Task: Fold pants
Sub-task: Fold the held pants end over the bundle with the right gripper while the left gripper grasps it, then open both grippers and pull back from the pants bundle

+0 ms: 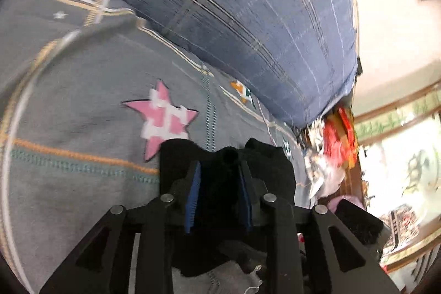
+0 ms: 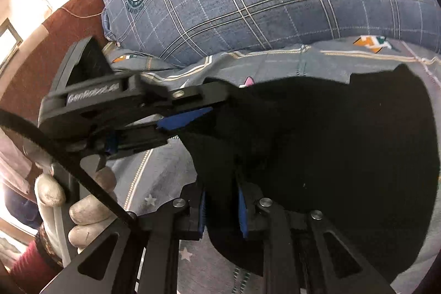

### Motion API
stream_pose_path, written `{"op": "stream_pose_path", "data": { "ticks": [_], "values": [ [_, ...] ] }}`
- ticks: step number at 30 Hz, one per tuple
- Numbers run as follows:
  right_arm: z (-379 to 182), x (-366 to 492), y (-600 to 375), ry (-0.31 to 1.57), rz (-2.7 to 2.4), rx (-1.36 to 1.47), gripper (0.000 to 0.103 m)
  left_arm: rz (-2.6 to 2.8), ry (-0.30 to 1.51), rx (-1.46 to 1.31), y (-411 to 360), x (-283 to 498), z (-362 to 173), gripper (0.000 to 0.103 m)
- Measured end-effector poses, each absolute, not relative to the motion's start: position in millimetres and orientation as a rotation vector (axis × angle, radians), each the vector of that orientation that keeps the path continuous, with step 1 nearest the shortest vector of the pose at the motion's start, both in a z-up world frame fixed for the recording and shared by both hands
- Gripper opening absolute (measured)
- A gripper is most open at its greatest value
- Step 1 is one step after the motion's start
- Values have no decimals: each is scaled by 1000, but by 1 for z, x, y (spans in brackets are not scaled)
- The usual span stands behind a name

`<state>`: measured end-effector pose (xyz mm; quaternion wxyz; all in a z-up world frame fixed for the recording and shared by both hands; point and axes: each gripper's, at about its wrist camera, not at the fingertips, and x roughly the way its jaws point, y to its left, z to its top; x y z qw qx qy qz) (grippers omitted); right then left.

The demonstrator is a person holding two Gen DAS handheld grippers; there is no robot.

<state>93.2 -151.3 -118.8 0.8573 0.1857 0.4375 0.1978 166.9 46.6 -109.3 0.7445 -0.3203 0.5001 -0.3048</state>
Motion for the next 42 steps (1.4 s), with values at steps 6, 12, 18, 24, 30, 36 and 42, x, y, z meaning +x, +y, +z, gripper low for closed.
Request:
{"op": "stream_pose_path", "data": {
  "ticks": [6, 12, 18, 24, 30, 36, 42],
  "values": [
    [-109, 87, -137, 893, 468, 410, 65, -571, 1041, -736, 88, 144, -108, 37],
    [-77, 74, -143, 856, 547, 427, 70, -558, 1013, -710, 105, 125, -97, 38],
    [-60, 101, -180, 898, 483, 523, 47, -640, 967, -619, 64, 95, -85, 37],
    [-104, 175, -157, 1192, 497, 556, 46, -527, 1066, -582, 39, 95, -123, 16],
    [-126, 217, -140, 1221, 376, 593, 47, -538, 1067, -673, 59, 97, -135, 16],
    [-76, 195, -171, 1006, 249, 585, 49, -511, 1009, -628, 83, 63, -114, 33],
    [-24, 80, -219, 787, 201, 494, 64, -436, 941, -585, 86, 12, -88, 45]
  ]
}}
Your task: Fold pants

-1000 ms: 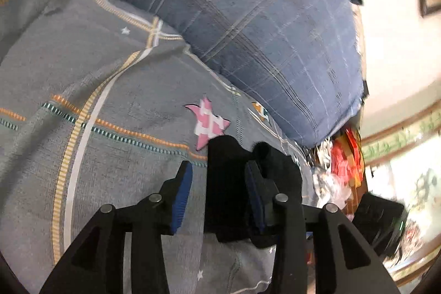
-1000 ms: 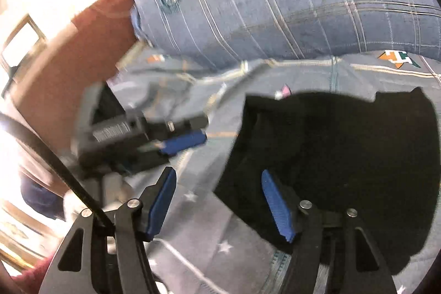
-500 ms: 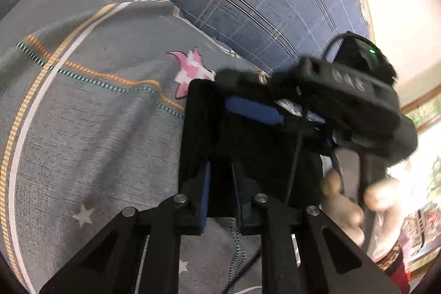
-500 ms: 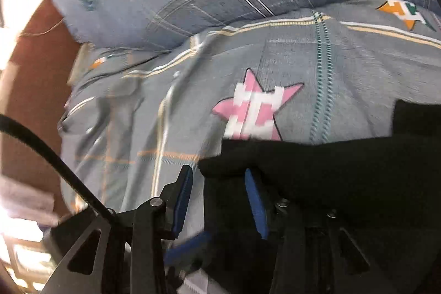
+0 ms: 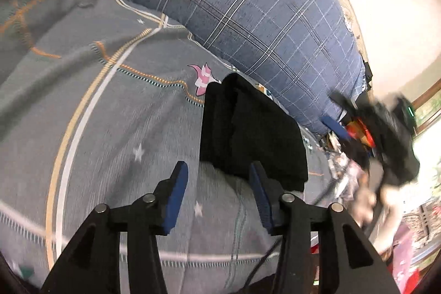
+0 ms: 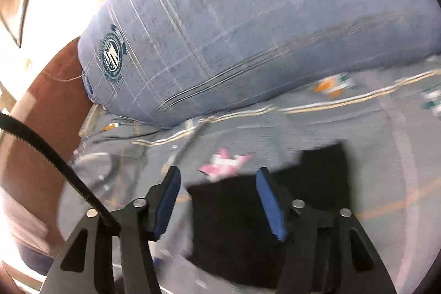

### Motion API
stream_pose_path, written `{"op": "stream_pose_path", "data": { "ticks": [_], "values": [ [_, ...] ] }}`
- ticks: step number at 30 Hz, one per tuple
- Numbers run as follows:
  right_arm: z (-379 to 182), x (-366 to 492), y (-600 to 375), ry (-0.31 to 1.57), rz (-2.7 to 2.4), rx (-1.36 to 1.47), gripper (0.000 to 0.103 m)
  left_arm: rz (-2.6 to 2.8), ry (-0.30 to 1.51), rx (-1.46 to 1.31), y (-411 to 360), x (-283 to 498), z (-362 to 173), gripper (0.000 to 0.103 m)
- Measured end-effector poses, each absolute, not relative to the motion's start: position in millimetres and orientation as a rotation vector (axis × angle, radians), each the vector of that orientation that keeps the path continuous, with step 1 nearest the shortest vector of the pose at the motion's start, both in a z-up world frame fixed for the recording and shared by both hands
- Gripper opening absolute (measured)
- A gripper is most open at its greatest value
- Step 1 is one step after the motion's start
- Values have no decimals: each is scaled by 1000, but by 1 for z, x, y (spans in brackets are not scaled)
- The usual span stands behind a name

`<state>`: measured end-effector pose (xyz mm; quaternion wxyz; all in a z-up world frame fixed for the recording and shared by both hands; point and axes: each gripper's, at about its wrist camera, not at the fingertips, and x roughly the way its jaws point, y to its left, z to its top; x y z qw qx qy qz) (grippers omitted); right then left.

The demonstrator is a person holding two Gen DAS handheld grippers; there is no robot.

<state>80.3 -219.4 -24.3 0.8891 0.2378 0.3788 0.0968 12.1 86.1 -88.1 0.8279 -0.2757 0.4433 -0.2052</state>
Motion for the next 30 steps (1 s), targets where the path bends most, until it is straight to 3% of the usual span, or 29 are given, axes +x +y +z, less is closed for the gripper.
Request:
{"op": "stream_pose_path", "data": {
  "ticks": [7, 12, 14, 18, 23, 30],
  "values": [
    [-58, -62, -247, 650, 50, 556, 70, -379, 884, -344, 40, -60, -68, 47],
    [-91, -124, -236, 662, -81, 579, 71, -372, 840, -218, 11, -106, -51, 56],
    [-96, -138, -228, 671, -85, 556, 71, -353, 802, -160, 4, -124, -42, 57],
    [-94, -151, -218, 664, -73, 516, 71, -263, 717, -67, -7, -144, -25, 70],
    [-82, -166, -207, 615, -54, 464, 77, -185, 669, -42, -9, -153, -14, 77],
    [-77, -165, -185, 608, -29, 381, 78, -185, 699, -53, -6, -156, -20, 79]
  ]
}}
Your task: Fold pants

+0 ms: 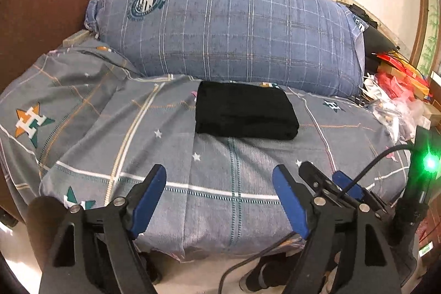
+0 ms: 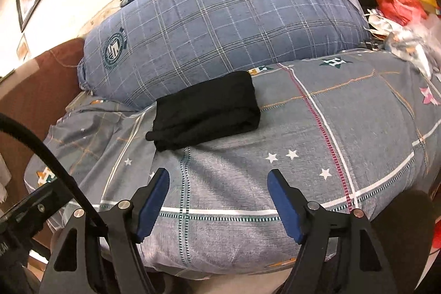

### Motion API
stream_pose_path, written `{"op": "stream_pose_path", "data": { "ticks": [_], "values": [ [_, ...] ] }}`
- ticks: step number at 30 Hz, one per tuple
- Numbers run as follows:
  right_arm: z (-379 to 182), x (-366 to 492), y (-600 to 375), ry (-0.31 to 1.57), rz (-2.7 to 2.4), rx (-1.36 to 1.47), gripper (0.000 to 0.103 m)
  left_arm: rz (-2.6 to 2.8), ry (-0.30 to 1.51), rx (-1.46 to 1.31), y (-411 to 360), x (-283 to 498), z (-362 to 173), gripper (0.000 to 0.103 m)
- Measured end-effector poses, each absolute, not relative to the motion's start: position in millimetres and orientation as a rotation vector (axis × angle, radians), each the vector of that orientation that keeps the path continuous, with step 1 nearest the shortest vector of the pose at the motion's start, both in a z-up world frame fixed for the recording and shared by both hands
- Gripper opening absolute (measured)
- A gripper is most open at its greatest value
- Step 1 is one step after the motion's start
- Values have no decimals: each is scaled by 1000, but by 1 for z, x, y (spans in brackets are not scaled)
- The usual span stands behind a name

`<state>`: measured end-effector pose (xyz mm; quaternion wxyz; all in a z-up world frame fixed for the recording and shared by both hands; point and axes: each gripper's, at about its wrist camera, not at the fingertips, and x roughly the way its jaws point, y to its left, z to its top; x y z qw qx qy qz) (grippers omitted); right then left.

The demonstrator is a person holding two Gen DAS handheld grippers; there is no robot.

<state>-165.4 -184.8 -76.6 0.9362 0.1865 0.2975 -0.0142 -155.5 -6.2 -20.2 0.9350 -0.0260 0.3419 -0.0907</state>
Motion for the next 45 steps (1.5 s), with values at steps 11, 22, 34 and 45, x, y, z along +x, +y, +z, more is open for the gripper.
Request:
{"op": "stream_pose_path", "data": {
  "ticks": [11, 22, 34, 45],
  "values": [
    [-92, -160, -183, 641, -28, 376, 79, -164, 744, -80, -3, -149, -39, 79],
    [-90, -163, -179, 633, -41, 351, 79, -84, 713, -136, 19, -147, -35, 79],
    [-75, -172, -166, 578, -37, 276, 81, -24, 652, -110, 24, -153, -28, 79],
    [-79, -169, -164, 599, -31, 262, 83, -92, 641, -33, 9, -156, -29, 79]
  ]
}}
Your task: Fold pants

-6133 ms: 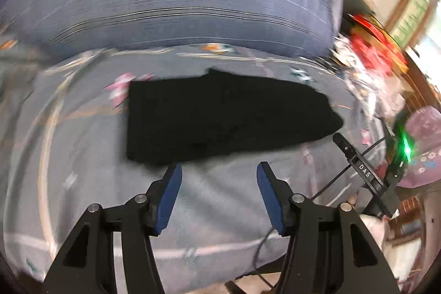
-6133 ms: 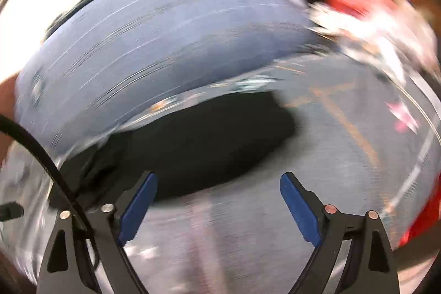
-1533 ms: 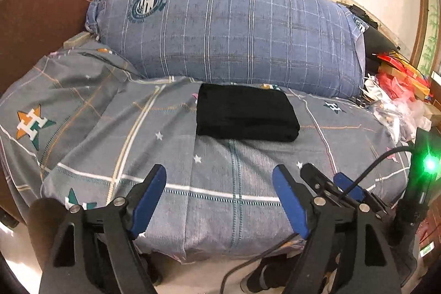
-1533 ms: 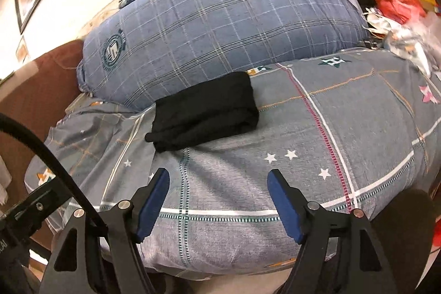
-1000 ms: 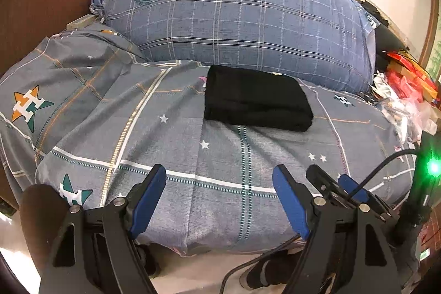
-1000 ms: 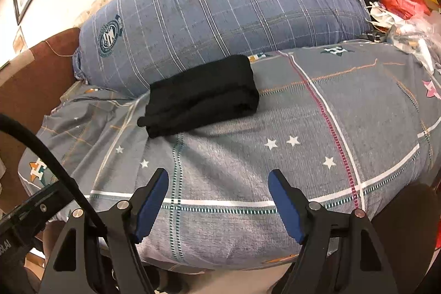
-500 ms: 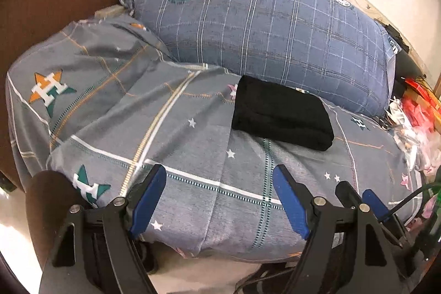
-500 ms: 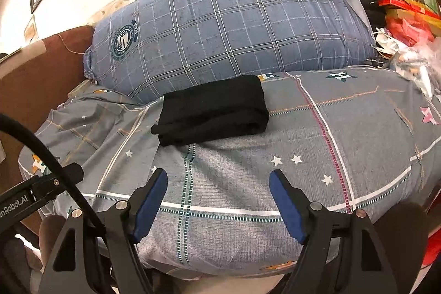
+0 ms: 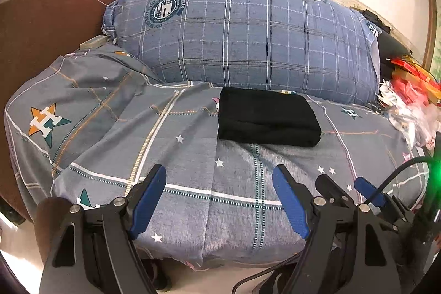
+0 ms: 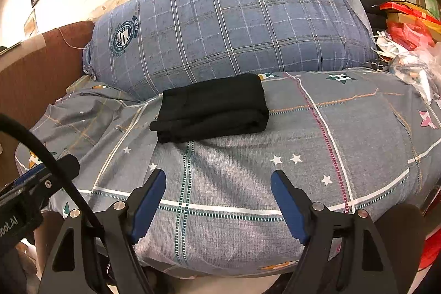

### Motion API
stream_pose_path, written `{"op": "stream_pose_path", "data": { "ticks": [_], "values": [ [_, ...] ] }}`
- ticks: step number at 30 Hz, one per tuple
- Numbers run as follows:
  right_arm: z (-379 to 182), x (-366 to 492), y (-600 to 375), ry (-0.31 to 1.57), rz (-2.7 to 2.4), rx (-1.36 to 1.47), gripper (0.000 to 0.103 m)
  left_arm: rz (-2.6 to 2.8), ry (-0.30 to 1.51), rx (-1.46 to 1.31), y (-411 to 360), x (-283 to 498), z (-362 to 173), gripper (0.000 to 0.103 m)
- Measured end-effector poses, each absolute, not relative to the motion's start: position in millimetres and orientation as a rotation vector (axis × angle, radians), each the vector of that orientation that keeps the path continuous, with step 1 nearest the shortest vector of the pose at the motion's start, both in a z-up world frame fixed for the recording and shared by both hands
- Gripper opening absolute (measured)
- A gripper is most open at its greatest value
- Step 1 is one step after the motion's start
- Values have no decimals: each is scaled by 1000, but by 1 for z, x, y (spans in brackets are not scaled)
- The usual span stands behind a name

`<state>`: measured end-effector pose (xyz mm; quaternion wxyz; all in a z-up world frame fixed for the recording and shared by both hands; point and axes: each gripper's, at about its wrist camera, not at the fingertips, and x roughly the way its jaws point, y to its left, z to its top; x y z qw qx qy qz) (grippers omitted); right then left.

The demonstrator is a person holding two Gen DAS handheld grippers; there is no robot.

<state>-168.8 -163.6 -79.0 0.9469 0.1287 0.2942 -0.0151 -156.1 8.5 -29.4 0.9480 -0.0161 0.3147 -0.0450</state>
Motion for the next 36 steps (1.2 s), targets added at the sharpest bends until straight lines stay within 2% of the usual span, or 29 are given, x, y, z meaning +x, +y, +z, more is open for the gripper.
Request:
{"op": "stream_pose_path", "data": {
  "ticks": [36],
  "values": [
    [-104, -154, -160, 699, -36, 266, 87, -89, 774, -49, 7, -141, -60, 79]
  ]
}}
